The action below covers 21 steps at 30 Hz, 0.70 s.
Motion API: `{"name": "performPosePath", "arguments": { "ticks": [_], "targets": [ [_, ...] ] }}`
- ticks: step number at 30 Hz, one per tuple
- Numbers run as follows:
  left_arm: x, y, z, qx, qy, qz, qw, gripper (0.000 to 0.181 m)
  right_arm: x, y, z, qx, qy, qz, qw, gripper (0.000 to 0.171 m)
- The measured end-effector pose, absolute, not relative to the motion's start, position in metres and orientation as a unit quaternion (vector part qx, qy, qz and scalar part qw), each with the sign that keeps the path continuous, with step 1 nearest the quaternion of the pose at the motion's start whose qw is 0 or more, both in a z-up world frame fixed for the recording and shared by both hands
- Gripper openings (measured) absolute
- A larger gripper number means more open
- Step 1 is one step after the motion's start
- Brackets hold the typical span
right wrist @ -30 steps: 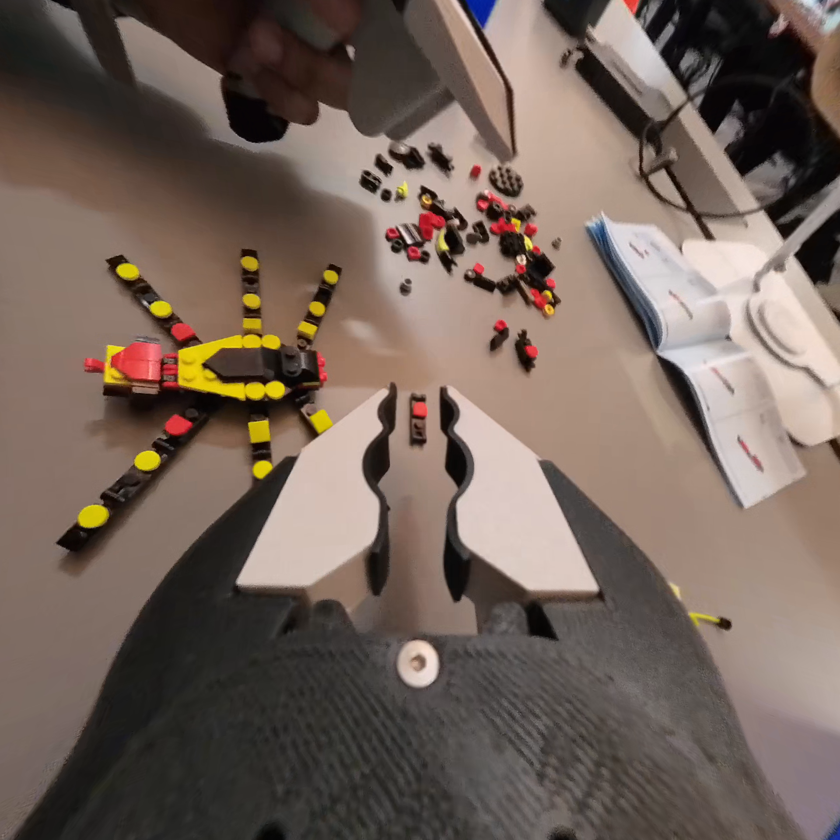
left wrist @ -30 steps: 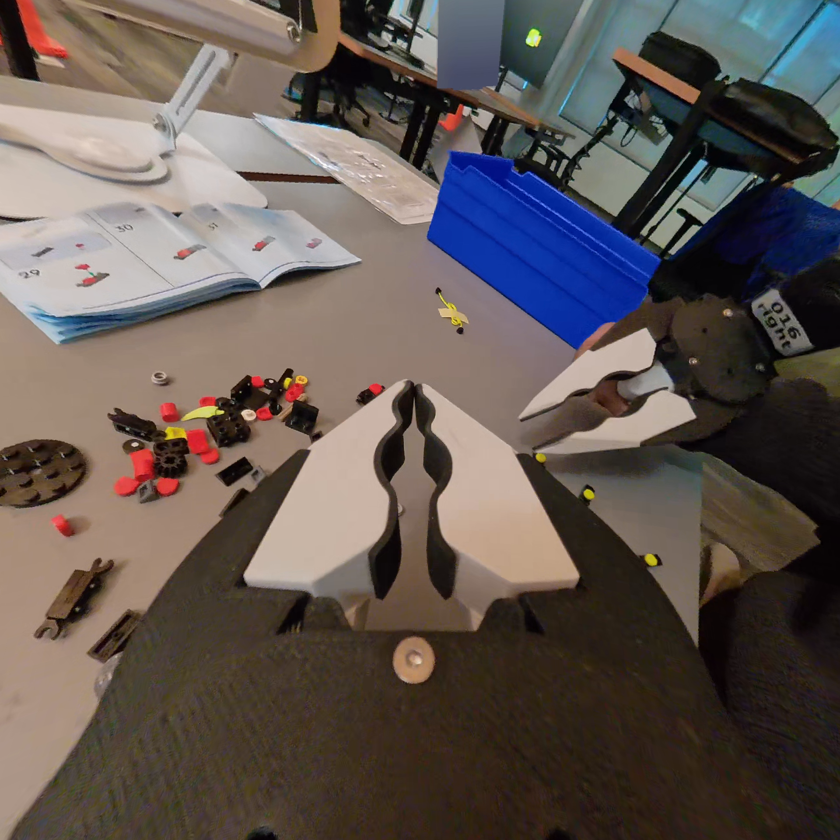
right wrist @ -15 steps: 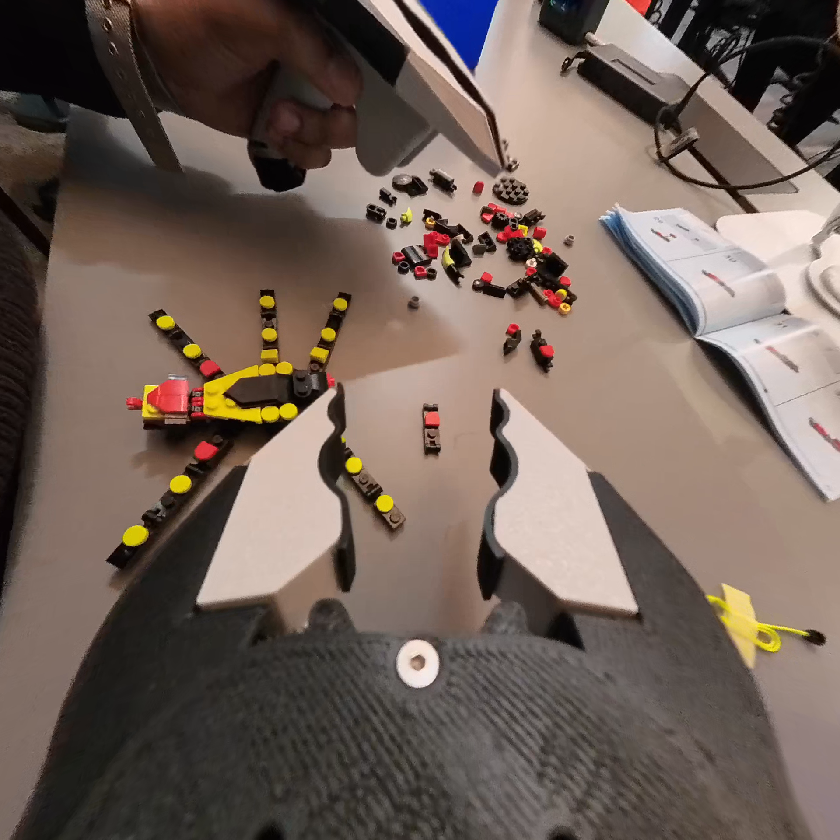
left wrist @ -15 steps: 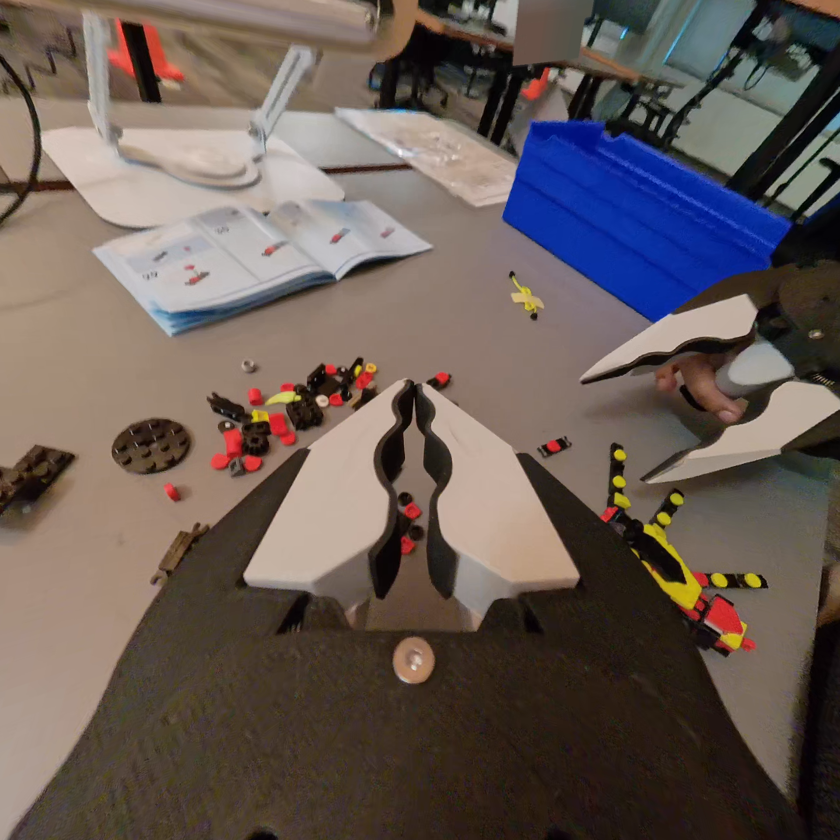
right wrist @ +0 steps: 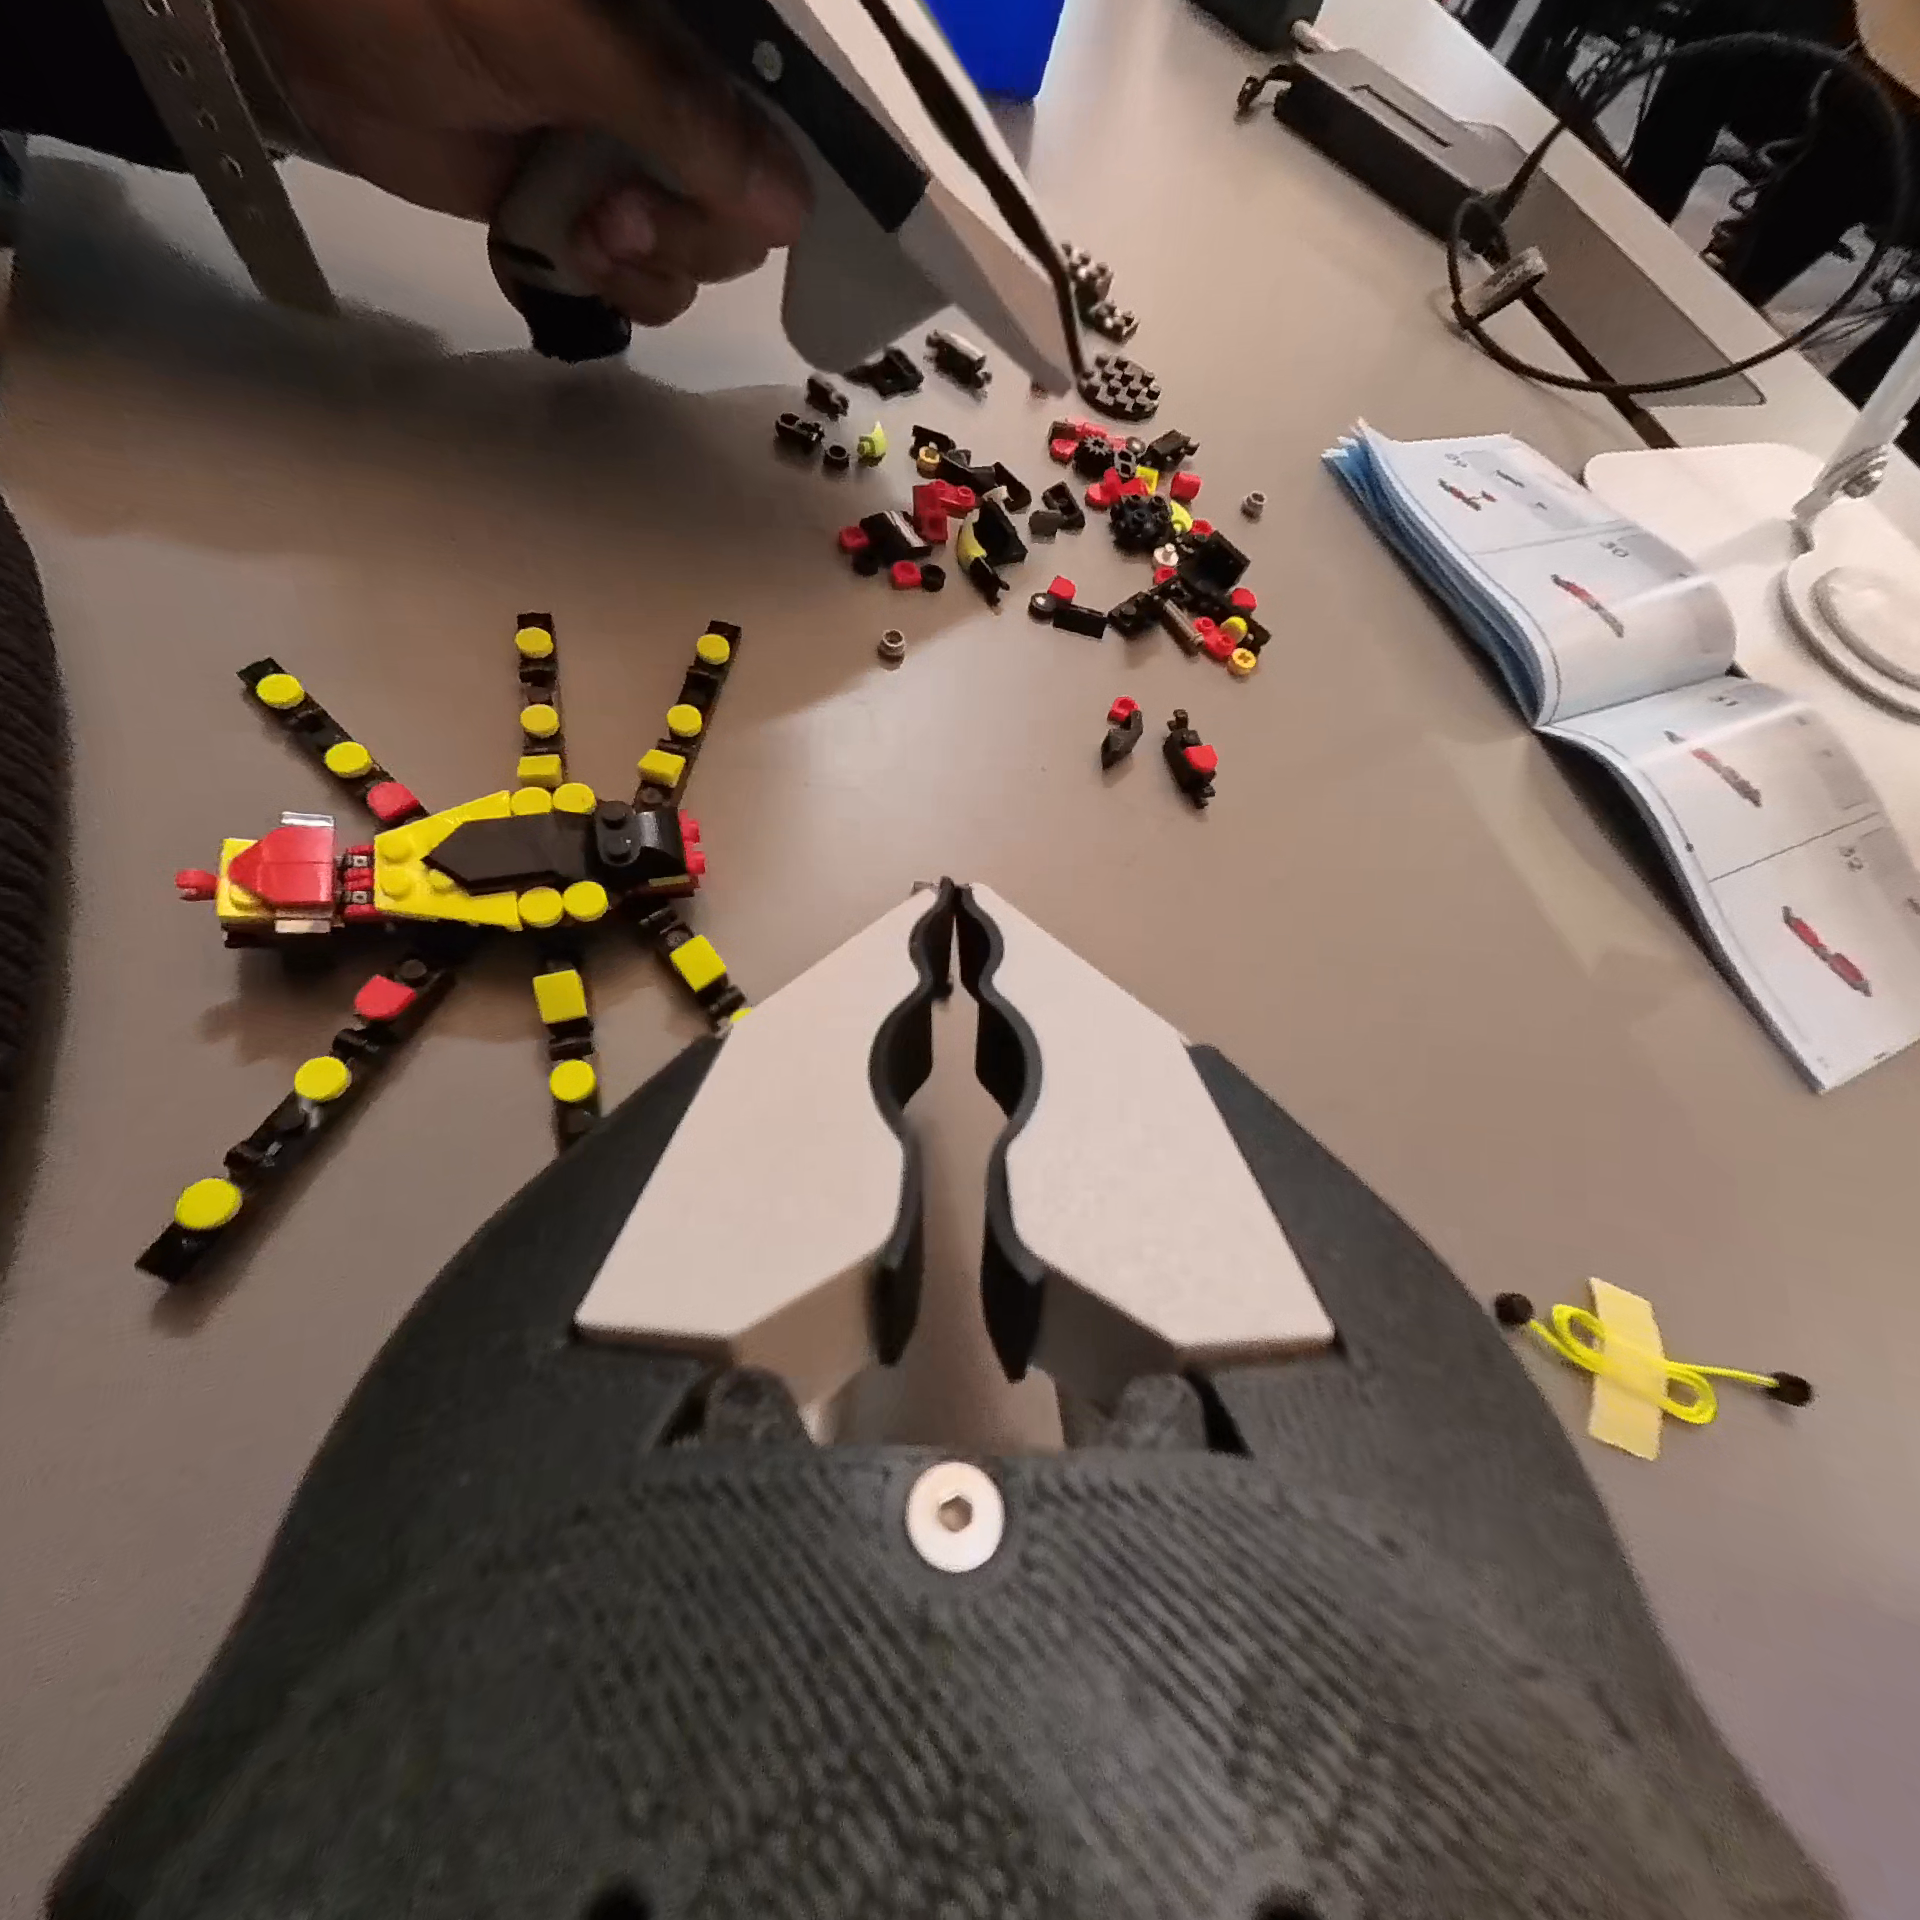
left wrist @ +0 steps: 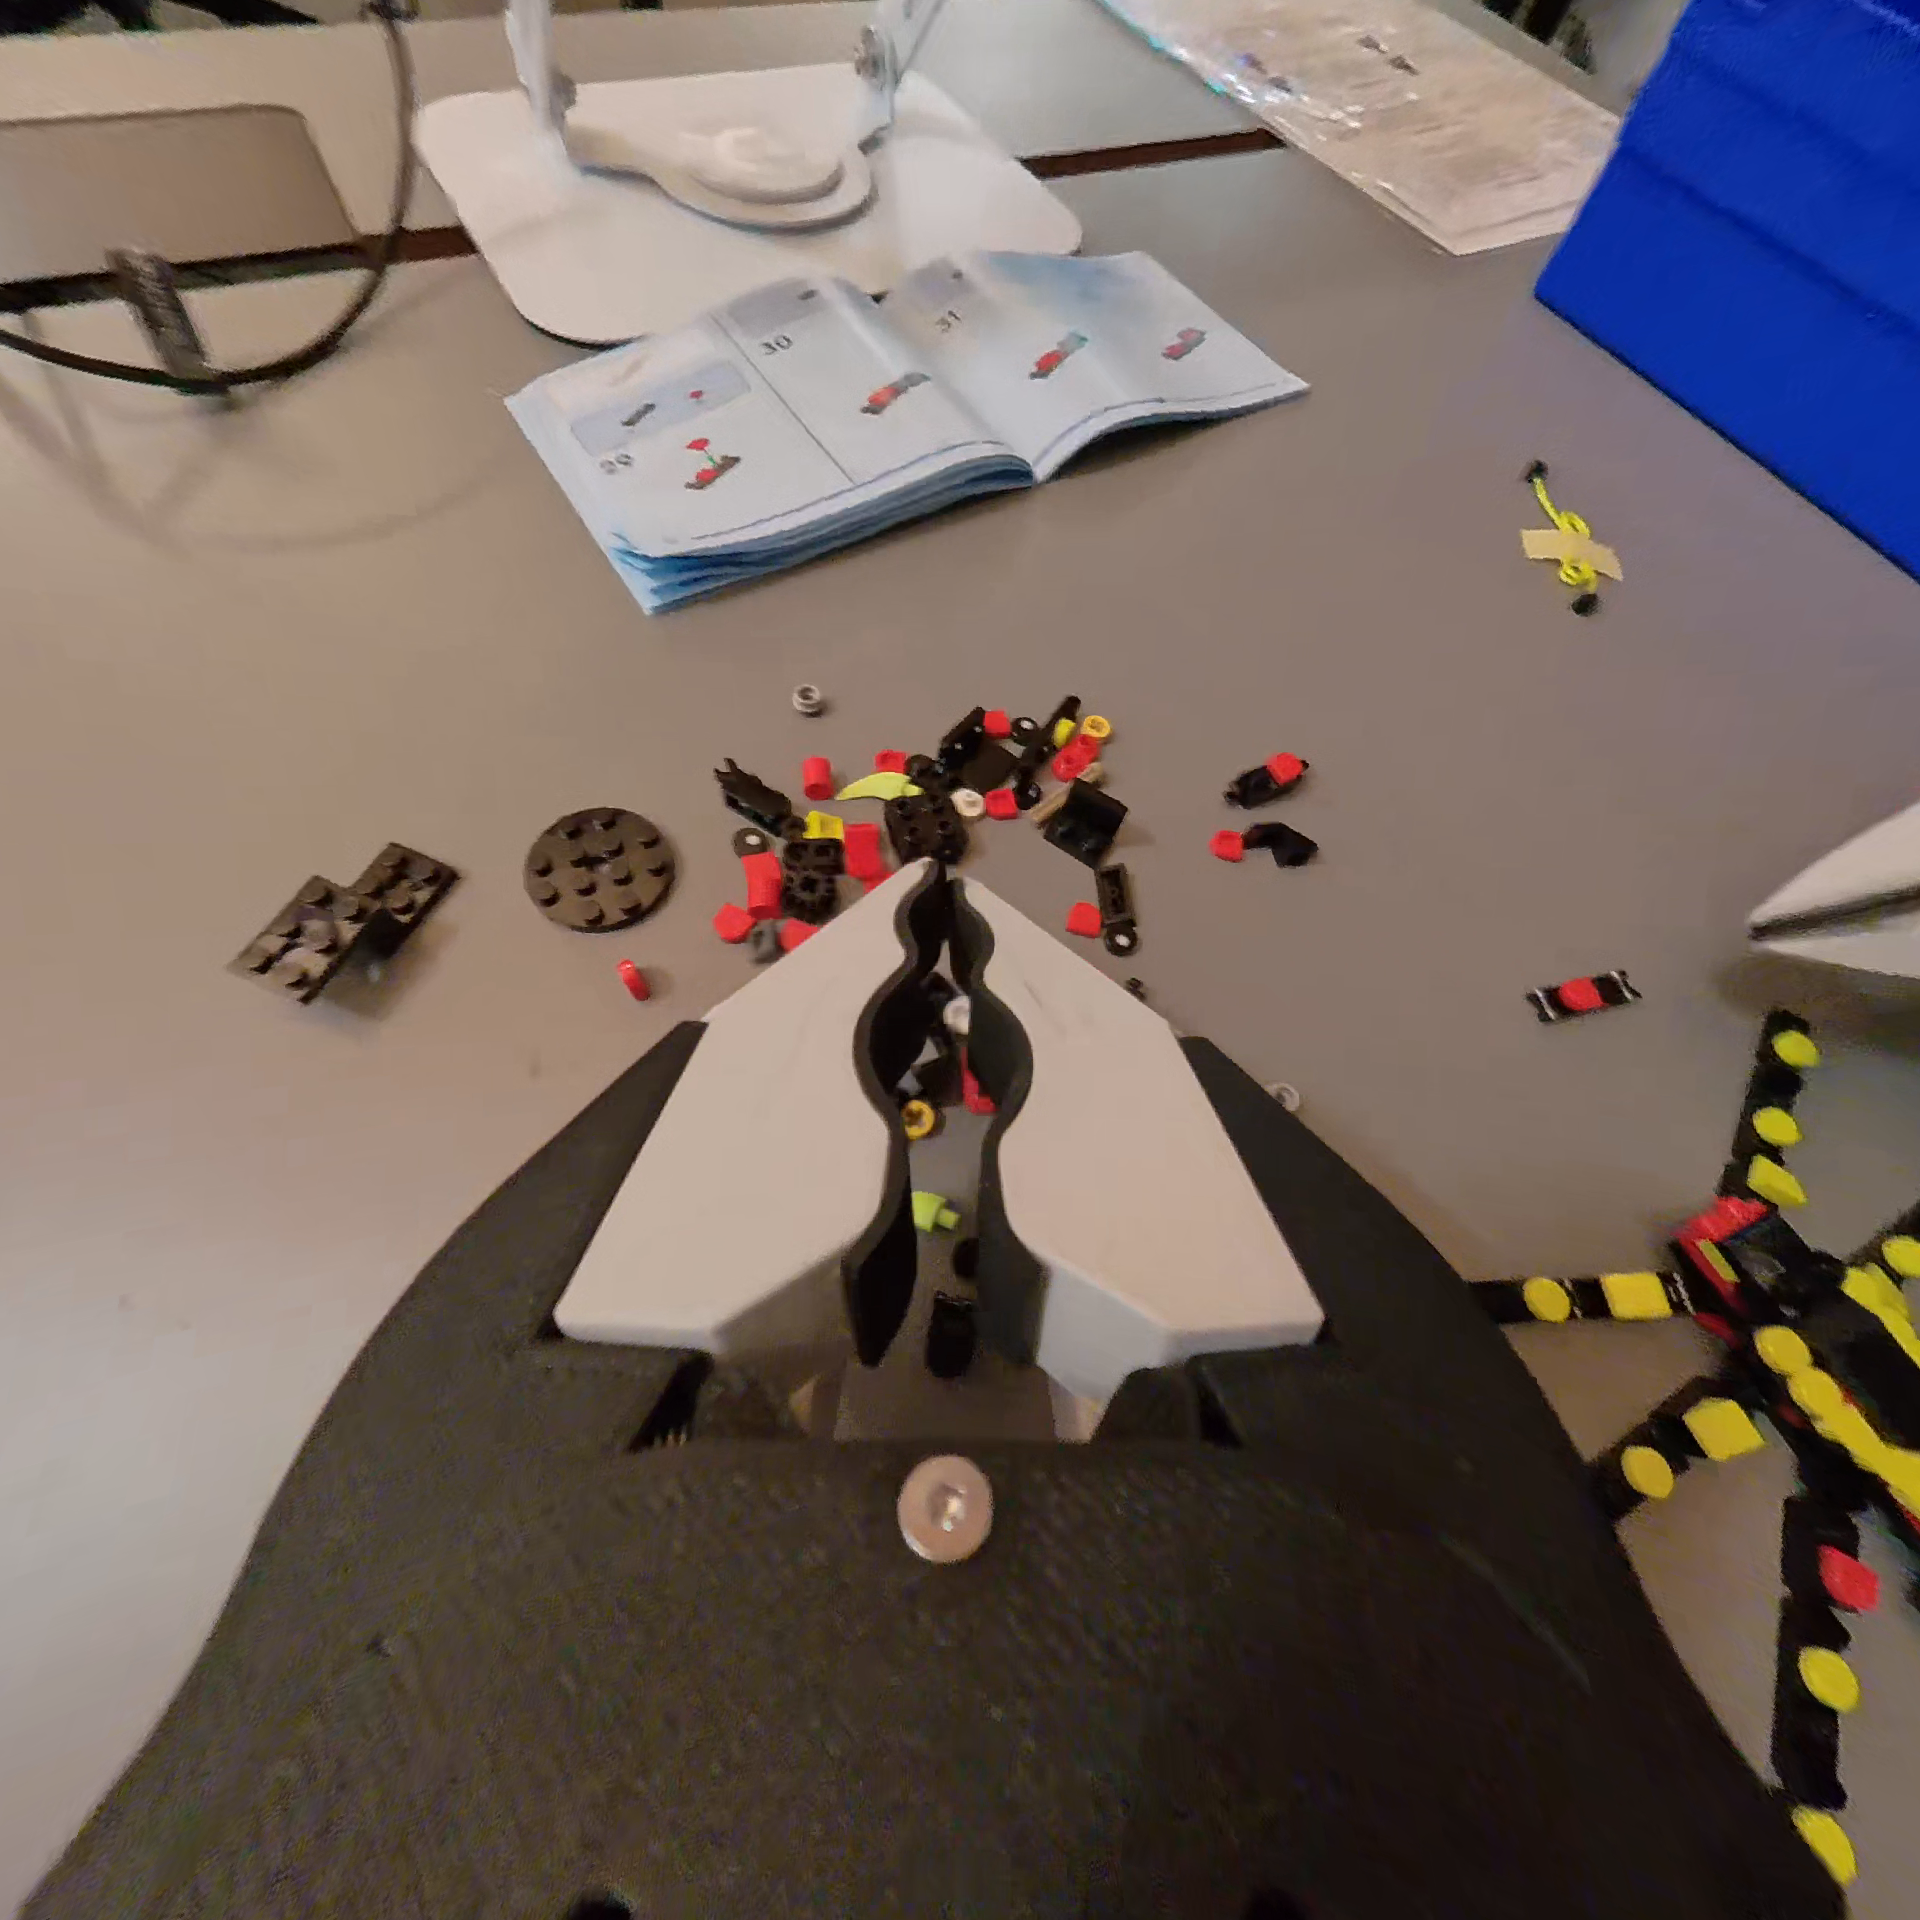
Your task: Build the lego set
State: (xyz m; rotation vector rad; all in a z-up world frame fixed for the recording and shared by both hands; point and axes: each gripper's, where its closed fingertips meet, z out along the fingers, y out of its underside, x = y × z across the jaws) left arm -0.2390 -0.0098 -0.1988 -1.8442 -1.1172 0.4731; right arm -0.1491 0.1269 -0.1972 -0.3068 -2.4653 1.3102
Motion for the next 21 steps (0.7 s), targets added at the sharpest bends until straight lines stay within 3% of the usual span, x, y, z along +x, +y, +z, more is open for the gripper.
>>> {"name": "performPosePath", "arguments": {
  "ticks": [11, 21],
  "targets": [
    [-0.232, 0.026, -0.227, -0.780, -0.459, 0.118, 0.408, 0.000, -0.151, 0.129, -0.203, -0.112, -0.871, 0.451, 0.161, 0.000],
    [-0.231, 0.028, -0.231, -0.786, -0.460, 0.097, 0.402, 0.013, -0.149, 0.129, -0.198, -0.111, -0.867, 0.458, 0.160, 0.000]
  ]
}}
